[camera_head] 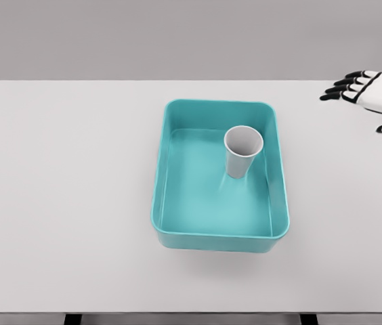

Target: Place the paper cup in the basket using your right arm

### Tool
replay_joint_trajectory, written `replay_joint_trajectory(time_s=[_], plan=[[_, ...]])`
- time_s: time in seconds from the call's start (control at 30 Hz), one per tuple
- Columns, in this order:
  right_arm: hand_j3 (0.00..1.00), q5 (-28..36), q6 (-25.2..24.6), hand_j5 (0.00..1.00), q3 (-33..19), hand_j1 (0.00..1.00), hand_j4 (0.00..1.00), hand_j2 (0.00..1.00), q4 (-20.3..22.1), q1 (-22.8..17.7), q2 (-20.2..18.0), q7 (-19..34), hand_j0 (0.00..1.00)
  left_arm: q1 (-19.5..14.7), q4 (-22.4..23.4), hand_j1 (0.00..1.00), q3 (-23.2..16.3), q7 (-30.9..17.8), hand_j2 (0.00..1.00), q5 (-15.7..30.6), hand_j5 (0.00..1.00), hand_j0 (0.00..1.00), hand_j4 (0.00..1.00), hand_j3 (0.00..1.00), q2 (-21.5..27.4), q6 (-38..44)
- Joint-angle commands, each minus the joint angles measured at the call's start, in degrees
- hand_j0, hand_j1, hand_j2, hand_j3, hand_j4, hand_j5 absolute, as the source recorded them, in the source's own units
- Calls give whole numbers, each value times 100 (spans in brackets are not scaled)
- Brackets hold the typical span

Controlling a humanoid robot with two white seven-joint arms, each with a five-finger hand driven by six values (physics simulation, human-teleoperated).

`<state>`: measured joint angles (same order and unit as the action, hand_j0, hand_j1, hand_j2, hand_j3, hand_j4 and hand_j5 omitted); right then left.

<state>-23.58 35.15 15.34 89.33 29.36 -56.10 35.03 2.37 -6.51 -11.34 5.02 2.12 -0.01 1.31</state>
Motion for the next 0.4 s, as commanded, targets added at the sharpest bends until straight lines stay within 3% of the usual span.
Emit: replay_joint_trajectory(time_s=[0.0, 0.37], plan=[[100, 29, -15, 100, -101, 100, 100, 100, -12, -9, 3, -3, 100, 0, 1, 100, 0, -1, 100, -2, 100, 100, 100, 100, 1, 1], [100, 29, -15, 100, -101, 100, 100, 100, 14, 9, 100, -3, 100, -44, -8, 100, 53, 8, 100, 78, 100, 100, 100, 100, 1, -25]])
